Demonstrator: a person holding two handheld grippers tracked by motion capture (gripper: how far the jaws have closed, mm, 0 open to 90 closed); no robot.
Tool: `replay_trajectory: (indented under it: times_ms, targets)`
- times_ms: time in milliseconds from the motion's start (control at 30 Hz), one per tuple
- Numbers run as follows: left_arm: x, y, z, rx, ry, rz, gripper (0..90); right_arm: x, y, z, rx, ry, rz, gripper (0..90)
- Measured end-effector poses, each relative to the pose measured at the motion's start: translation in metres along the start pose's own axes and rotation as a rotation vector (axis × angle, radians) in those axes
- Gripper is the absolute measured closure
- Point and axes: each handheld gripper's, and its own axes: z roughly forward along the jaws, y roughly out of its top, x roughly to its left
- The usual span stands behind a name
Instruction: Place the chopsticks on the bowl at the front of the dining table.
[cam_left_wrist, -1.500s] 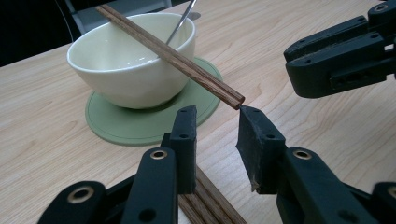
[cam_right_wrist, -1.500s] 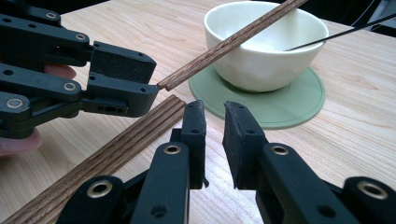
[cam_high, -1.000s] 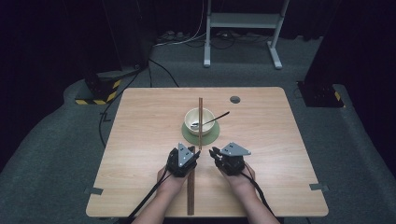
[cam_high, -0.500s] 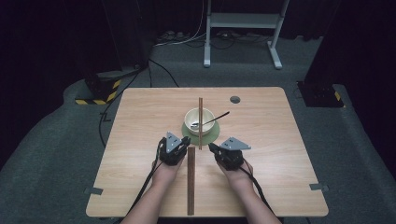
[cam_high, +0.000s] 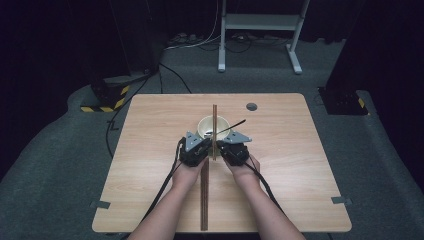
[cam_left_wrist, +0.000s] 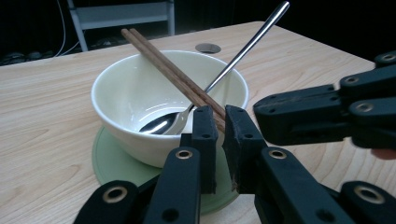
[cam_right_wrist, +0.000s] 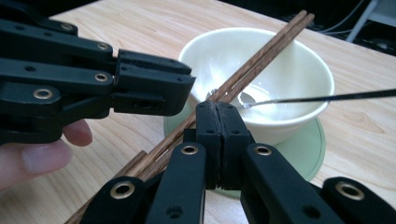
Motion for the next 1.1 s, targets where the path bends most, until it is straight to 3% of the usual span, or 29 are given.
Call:
replay_trajectory:
  times_ms: [367, 700, 1100]
  targets:
    - [0.001, -0.002, 0.006, 0.011, 0.02, -0.015, 83.1, -0.004, -0.004, 0.008, 0.011, -0.015, 0.038, 88.4]
    - [0.001, -0.004, 0.009, 0.023, 0.009, -0.036, 84.1, -0.003, -0.005, 0.011, 0.012, -0.012, 0.032, 88.5]
    - [0.003, -0.005, 0.01, 0.031, 0.01, -0.024, 85.0, -0.002, -0.006, 0.013, 0.012, -0.015, 0.04, 88.6]
